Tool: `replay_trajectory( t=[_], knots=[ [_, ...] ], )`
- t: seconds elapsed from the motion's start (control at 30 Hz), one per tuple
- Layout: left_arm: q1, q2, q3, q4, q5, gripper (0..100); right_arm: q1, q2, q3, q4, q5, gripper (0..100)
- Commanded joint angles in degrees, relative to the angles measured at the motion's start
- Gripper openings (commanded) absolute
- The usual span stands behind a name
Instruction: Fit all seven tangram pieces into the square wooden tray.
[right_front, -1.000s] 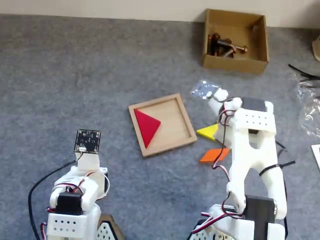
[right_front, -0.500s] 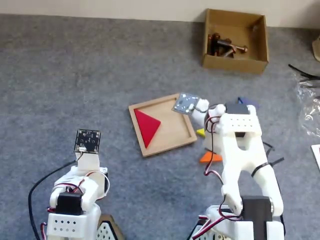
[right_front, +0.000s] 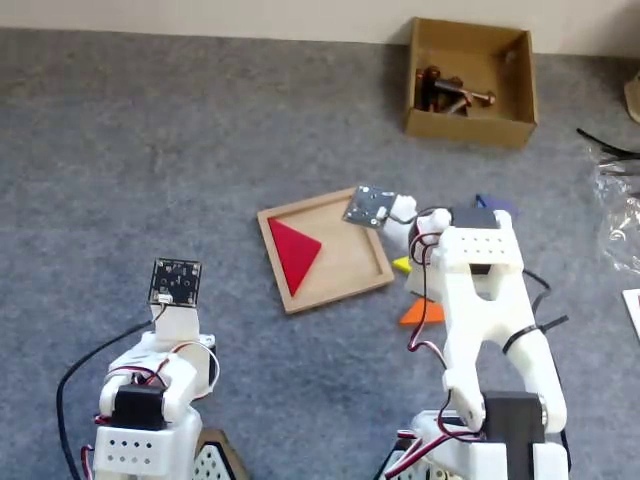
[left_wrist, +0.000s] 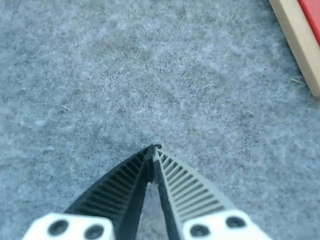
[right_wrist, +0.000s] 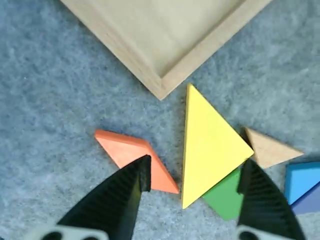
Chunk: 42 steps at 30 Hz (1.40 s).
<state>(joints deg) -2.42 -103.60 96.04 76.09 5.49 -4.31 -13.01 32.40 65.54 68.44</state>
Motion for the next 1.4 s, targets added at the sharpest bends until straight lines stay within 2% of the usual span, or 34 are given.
replay_trajectory(
  t=[0.0,0.2,0.43,0.8,1.07,1.23,1.37],
  knots=[
    [0.9,-0.4,1.1,-0.2,0.4,1,1.8,-1.7,-0.5,-0.9,0.5,30.3],
    [0.9,-0.4,1.1,-0.2,0.4,1,2.4,-1.7,-0.3,-0.9,0.6,30.3],
    [0.9,-0.4,1.1,-0.2,0.4,1,4.0,-1.7,3.0,-8.0,0.2,30.5],
    [0.9,-0.4,1.1,-0.2,0.4,1,5.8,-1.7,17.7,-24.5,0.5,30.5],
    [0.9,-0.4,1.1,-0.2,0.4,1,6.3,-1.7,20.6,-33.8,0.5,30.5],
    [0.9,-0.4,1.1,-0.2,0.4,1,6.0,-1.0,21.3,-34.5,0.6,30.4],
    [0.9,-0.4,1.1,-0.2,0.4,1,5.5,6.0,18.7,-34.4,0.7,30.4]
  ],
)
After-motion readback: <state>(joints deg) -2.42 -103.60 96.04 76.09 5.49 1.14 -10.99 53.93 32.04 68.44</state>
